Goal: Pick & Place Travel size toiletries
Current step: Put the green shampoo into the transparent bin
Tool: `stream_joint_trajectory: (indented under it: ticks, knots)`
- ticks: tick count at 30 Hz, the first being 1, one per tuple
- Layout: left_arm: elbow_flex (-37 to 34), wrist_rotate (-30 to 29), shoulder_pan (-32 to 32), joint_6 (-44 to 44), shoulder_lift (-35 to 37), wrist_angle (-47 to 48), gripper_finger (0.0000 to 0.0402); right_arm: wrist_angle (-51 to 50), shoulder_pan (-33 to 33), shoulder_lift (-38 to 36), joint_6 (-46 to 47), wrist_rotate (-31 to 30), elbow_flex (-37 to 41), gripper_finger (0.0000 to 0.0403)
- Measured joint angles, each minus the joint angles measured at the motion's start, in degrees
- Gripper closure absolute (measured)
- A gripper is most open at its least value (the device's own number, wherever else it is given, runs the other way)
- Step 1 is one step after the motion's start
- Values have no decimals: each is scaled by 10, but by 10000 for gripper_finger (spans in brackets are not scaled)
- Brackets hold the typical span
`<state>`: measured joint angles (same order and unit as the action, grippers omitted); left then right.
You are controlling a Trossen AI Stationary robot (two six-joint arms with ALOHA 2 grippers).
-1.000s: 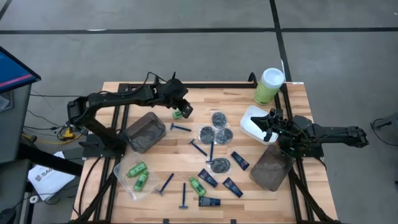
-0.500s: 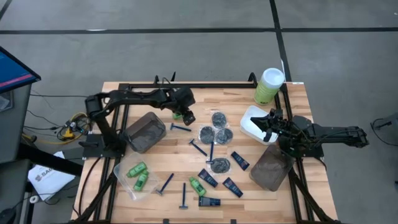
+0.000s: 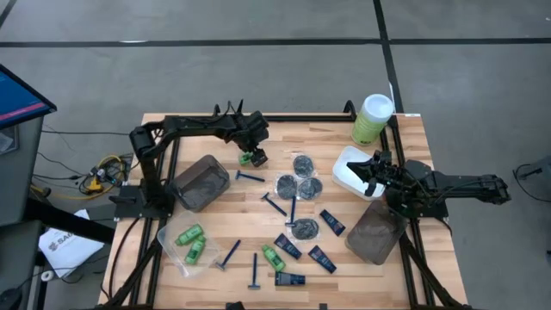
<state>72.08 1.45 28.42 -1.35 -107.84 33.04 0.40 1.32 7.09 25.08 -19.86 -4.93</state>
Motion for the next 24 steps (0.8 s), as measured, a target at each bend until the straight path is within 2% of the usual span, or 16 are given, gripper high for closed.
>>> stream_joint_trajectory:
  ticks: [14,24]
  knots:
    - [2,-15,2,26,-3,-7,148,0,0,0,0,0,0,403]
    - [12,-14,6,29,-32,-12,148,0,0,0,0,0,0,403]
